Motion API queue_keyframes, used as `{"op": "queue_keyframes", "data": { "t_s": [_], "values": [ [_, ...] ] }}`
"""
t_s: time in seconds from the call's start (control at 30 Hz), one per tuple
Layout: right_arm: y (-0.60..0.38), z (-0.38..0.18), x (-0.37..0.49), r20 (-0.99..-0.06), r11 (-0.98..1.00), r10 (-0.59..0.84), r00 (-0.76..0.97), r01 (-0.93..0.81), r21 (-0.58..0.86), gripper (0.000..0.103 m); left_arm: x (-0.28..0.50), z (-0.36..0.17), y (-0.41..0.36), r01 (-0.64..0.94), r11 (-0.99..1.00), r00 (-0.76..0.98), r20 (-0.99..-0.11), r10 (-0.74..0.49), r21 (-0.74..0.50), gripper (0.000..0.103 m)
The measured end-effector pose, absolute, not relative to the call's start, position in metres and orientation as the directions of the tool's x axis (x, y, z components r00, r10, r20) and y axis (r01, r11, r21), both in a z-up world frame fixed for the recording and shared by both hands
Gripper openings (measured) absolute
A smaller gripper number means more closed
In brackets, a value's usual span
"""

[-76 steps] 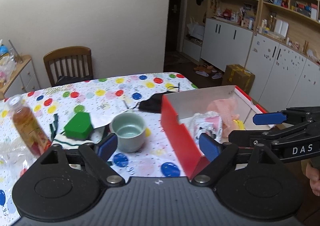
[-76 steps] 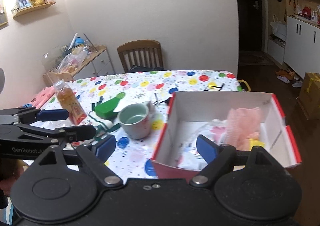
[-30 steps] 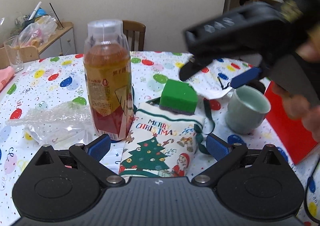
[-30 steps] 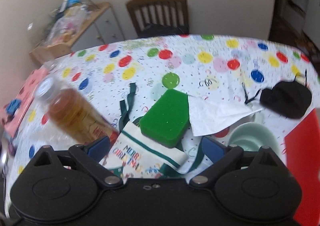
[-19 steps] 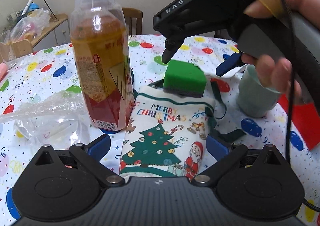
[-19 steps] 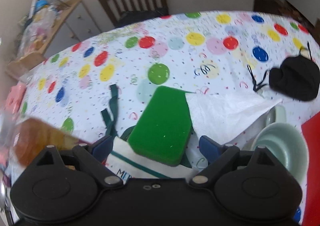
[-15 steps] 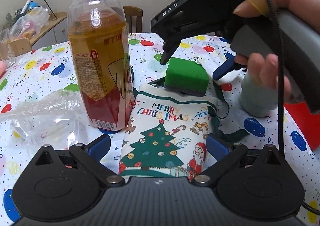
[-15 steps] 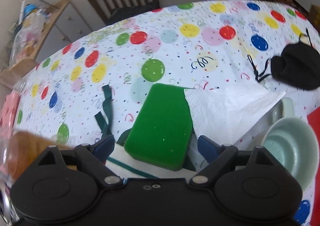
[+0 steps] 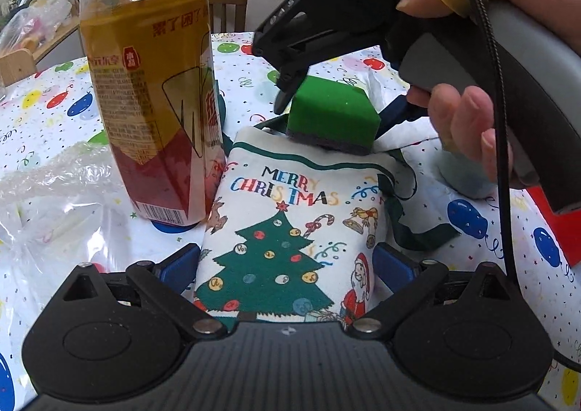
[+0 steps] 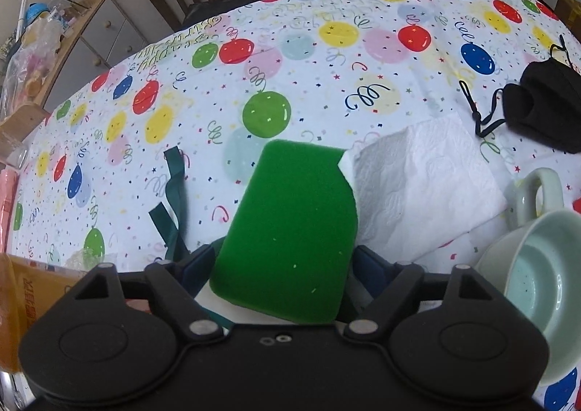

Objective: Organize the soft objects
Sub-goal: 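Grasp the Christmas stocking with the left tool while the right tool grasps the green sponge, then carry the stocking with the left tool while the right tool carries the sponge into the shoebox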

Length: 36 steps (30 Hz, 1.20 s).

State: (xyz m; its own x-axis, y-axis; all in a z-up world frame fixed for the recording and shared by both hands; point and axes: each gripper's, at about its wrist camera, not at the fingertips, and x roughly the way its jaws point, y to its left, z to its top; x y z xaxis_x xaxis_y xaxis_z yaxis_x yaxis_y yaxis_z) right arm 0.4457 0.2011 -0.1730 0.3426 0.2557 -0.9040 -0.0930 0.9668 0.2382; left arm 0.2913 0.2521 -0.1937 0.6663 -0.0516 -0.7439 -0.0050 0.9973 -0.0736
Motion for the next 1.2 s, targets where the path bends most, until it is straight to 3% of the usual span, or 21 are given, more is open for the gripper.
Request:
{"op": "queue_keyframes", "data": {
  "t_s": [0.13,0.4,0.7,1.2],
  "values": [
    [0.198,-0.170,0.443,-0.899,0.965,0.264,0.351,-0.097,0.245,0.076,0.293,-0.196,0.253,-0.005,0.997,0.667,-0.743,-0.053,-0.076,0.085],
    [0.190,-0.159,0.436,-0.886,0.960,0.279,0.370,-0.121,0.252,0.074,0.288,-0.193,0.252,0.016,0.995,0.670,-0.738,-0.080,-0.094,0.036],
    [0.180,-0.136,0.416,-0.863,0.942,0.331,0.383,-0.182,0.281,0.073,0.272,-0.182,0.253,-0.009,0.998,0.688,-0.724,-0.044,-0.070,0.022],
    [0.134,-0.074,0.347,-0.801,0.890,0.449,0.397,-0.276,0.362,0.072,0.232,-0.138,0.246,-0.021,0.995,0.754,-0.655,-0.047,-0.095,0.020]
  ]
}}
